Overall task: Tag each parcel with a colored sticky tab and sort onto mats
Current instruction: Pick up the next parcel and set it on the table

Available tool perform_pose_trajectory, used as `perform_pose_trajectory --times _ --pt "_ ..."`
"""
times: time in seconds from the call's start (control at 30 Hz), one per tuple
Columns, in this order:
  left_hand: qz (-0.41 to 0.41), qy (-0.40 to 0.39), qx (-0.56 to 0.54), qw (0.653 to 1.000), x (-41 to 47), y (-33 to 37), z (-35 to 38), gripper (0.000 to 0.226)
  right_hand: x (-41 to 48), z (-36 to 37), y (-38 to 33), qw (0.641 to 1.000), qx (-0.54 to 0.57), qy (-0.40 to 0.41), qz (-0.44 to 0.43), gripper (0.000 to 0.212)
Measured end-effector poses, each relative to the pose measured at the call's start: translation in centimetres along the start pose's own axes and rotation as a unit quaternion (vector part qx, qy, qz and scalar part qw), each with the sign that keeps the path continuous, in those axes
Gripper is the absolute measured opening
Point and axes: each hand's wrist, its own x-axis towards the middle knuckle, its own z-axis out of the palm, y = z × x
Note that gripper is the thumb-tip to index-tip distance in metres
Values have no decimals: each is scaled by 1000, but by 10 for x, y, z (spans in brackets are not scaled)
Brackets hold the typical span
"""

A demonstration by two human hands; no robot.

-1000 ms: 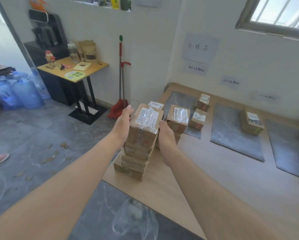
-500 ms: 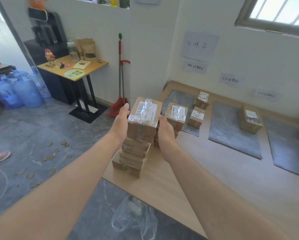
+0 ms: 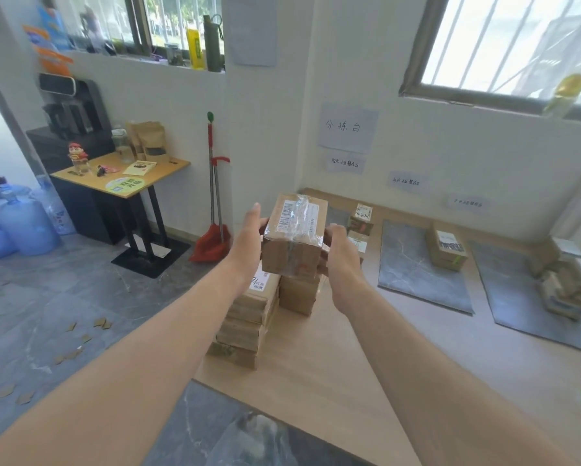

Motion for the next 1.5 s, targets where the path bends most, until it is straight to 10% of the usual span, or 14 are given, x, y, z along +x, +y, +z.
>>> perform_pose_trajectory --times 1.5 --pt "78 -190 -43 978 -151 73 405 58 -80 -424 -112 968 -8 215 -127 31"
